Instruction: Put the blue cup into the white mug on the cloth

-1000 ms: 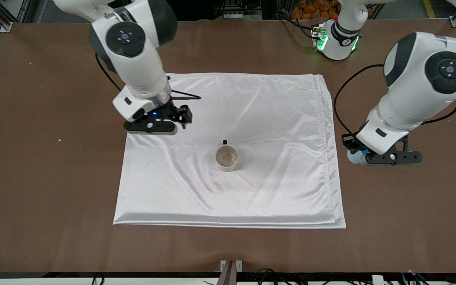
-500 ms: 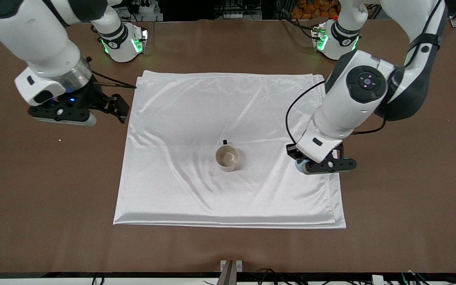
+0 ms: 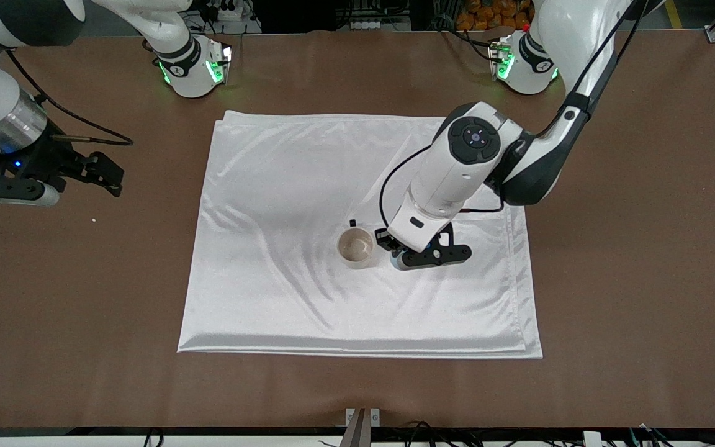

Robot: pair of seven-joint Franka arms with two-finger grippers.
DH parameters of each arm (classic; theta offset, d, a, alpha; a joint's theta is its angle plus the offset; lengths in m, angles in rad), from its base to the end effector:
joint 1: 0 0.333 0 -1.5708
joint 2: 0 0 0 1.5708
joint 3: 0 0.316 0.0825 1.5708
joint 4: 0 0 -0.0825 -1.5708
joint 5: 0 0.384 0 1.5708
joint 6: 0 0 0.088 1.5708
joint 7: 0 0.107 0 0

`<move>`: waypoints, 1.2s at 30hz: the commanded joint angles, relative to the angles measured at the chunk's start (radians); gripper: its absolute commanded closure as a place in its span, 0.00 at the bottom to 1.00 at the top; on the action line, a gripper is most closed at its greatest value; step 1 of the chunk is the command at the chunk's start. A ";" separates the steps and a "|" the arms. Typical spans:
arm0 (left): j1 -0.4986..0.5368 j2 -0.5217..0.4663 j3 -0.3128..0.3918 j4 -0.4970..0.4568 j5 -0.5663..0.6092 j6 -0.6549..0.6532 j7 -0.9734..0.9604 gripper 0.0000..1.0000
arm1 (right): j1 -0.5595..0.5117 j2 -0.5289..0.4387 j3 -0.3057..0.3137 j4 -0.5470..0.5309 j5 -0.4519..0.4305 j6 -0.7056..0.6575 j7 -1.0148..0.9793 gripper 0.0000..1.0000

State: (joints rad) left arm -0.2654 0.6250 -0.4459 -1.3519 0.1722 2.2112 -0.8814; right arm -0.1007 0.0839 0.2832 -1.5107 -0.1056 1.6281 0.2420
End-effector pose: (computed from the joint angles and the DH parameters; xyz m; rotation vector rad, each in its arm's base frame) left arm 0.6153 -0.4202 0.4135 2.8475 0.2851 0.2025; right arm 0.5787 0.0887 0.6125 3.0667 -0.0871 0.0818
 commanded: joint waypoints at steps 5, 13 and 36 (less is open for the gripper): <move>-0.055 0.125 0.019 0.131 0.029 0.087 -0.080 1.00 | -0.057 -0.102 -0.055 -0.170 0.095 0.093 -0.147 0.00; -0.123 0.176 0.022 0.166 0.030 0.102 -0.131 1.00 | -0.057 -0.134 -0.095 -0.260 0.103 0.164 -0.240 0.00; -0.212 0.222 0.069 0.151 0.026 0.076 -0.145 1.00 | 0.056 -0.136 -0.226 -0.183 0.112 0.113 -0.296 0.00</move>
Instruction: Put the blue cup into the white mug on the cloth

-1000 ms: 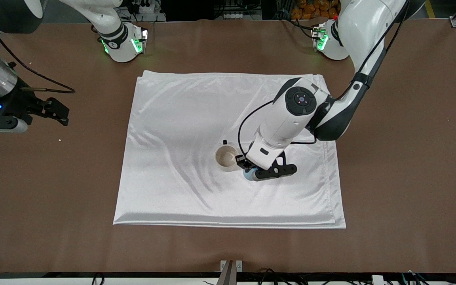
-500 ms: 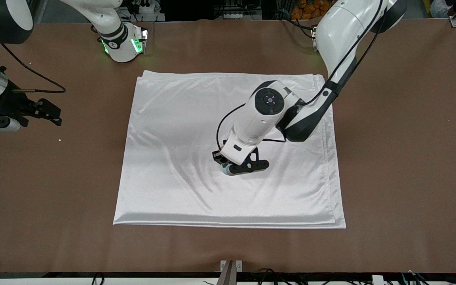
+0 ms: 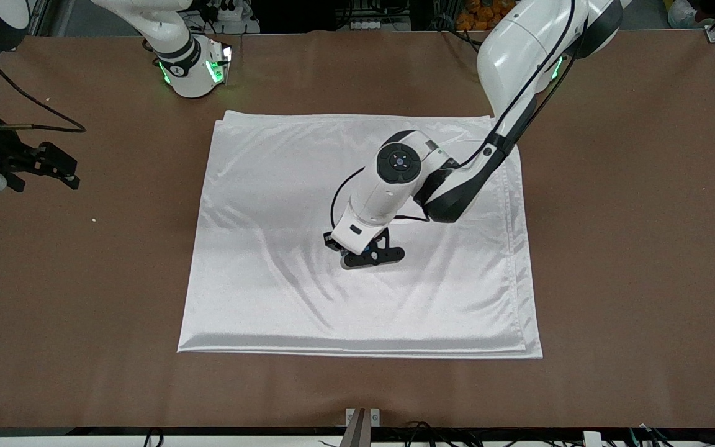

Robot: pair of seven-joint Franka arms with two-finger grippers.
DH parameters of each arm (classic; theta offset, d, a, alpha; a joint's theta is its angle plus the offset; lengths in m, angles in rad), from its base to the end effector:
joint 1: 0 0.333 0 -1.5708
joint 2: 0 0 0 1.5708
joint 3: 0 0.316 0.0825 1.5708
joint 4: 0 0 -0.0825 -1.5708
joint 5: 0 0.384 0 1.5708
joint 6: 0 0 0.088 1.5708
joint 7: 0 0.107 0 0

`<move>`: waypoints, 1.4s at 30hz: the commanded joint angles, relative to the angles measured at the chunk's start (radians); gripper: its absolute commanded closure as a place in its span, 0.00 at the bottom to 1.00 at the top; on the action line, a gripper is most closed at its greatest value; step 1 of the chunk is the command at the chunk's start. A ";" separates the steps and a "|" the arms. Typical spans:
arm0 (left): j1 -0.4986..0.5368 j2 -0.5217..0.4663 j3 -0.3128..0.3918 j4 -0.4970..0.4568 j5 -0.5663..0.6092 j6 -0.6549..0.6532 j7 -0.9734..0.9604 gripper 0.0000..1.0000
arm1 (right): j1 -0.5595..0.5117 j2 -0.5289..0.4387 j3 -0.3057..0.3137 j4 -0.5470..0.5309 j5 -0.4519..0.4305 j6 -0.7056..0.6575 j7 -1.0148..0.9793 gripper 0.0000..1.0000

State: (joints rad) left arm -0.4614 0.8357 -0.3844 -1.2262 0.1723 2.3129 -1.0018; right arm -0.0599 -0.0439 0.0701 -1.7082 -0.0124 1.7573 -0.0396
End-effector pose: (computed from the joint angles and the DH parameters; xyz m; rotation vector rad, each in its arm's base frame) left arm 0.5836 -0.5177 0.3228 2.8058 0.3086 0.1282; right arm 0.5561 0.0054 0.6002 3.1205 0.0805 0.1447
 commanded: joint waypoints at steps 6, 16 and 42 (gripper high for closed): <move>-0.019 -0.001 -0.001 0.022 0.024 -0.110 -0.024 1.00 | 0.023 -0.007 -0.018 0.016 0.019 -0.015 -0.011 0.00; -0.013 0.005 -0.022 0.022 0.029 -0.144 -0.024 1.00 | 0.022 -0.010 -0.018 0.016 0.023 -0.016 -0.014 0.00; -0.013 0.022 0.001 0.033 0.029 -0.127 -0.015 0.71 | 0.011 -0.002 -0.006 0.064 0.071 -0.054 -0.016 0.00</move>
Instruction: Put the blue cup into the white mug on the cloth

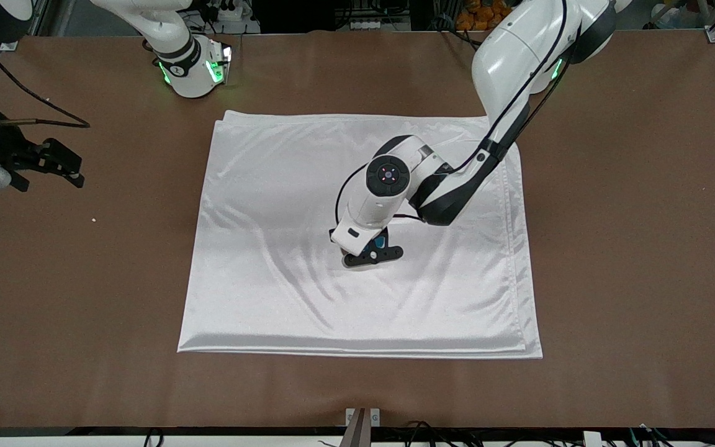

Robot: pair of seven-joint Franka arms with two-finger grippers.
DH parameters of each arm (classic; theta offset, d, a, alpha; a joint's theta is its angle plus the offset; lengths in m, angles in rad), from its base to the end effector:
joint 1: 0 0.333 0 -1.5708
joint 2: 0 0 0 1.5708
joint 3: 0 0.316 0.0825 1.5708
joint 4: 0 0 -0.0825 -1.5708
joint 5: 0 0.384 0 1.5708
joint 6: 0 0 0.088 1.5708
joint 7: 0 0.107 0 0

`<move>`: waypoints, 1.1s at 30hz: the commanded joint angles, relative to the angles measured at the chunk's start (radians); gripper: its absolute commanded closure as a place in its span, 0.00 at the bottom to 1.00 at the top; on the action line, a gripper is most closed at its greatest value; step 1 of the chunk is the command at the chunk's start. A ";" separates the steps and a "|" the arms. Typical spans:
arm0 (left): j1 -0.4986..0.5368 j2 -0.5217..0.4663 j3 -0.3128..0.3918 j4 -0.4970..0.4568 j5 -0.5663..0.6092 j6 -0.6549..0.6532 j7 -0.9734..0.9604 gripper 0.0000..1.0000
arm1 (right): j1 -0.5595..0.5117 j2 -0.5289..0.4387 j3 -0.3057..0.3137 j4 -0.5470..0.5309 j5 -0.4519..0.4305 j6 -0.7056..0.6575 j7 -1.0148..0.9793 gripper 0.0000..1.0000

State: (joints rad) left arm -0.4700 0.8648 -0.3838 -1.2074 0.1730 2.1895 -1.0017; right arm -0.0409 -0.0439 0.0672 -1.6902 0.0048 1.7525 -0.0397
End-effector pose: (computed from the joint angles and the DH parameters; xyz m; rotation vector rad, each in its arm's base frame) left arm 0.5746 -0.5163 0.2962 2.9090 0.3053 0.0019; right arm 0.5563 0.0158 0.6085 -3.1344 -0.1026 -0.1665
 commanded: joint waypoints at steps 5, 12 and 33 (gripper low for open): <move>-0.001 -0.026 0.000 0.012 0.026 -0.005 -0.021 0.51 | -0.004 0.006 -0.006 0.080 0.063 -0.087 -0.017 0.00; 0.013 -0.096 0.011 0.006 0.023 -0.017 -0.023 0.24 | -0.004 0.007 -0.009 0.080 0.064 -0.091 -0.020 0.00; 0.027 -0.501 0.276 -0.228 -0.089 -0.264 0.254 0.00 | -0.001 0.045 -0.014 0.141 0.064 -0.160 -0.022 0.00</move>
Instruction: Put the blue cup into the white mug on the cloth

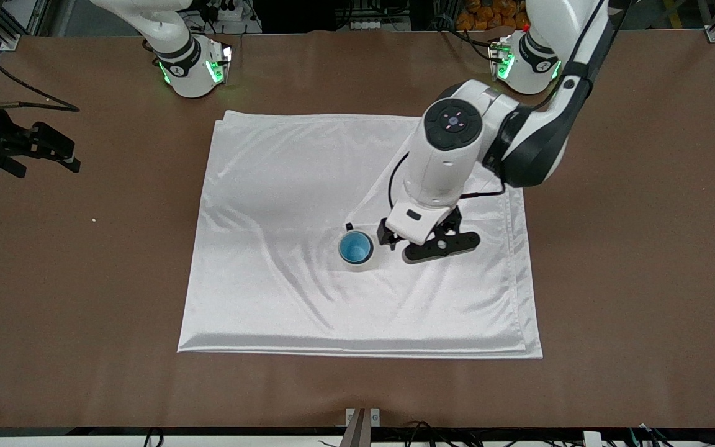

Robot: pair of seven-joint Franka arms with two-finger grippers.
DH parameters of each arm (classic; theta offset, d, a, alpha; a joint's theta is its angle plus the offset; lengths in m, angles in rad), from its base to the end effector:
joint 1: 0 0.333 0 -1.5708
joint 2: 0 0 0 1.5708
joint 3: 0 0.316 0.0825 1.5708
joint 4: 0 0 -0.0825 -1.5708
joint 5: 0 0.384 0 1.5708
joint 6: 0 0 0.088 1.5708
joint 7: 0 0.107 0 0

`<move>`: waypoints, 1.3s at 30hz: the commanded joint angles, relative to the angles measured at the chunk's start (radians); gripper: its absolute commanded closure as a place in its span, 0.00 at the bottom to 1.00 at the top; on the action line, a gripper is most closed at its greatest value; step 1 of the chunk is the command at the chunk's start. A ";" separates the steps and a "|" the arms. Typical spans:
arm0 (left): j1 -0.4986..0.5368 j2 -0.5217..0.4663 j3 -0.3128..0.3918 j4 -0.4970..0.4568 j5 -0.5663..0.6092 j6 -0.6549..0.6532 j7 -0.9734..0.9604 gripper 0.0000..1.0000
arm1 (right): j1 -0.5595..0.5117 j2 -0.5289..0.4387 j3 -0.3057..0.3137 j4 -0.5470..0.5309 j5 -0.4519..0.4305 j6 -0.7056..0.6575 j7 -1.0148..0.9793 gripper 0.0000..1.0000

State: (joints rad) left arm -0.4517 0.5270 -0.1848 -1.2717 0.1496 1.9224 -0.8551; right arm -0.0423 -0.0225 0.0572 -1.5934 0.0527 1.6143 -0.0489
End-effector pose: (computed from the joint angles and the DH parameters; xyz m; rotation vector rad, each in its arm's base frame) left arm 0.6047 -0.3963 0.4675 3.0676 0.3187 0.2051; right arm 0.5518 0.0140 0.6303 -3.0887 -0.0968 -0.0684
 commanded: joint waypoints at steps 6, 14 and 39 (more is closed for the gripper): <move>0.028 -0.281 0.131 -0.255 -0.078 -0.034 0.231 0.00 | 0.007 0.024 -0.005 0.040 0.016 -0.020 -0.011 0.00; 0.143 -0.423 0.131 -0.370 -0.084 -0.105 0.332 0.00 | 0.010 0.024 -0.005 0.035 0.016 -0.025 -0.012 0.00; 0.297 -0.539 0.169 -0.341 -0.171 -0.233 0.630 0.00 | 0.050 0.024 -0.037 0.021 0.004 -0.028 -0.014 0.00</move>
State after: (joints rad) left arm -0.1465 -0.0032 -0.0172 -1.6211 0.0024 1.7197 -0.2357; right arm -0.0091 -0.0012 0.0386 -1.5827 0.0539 1.5969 -0.0514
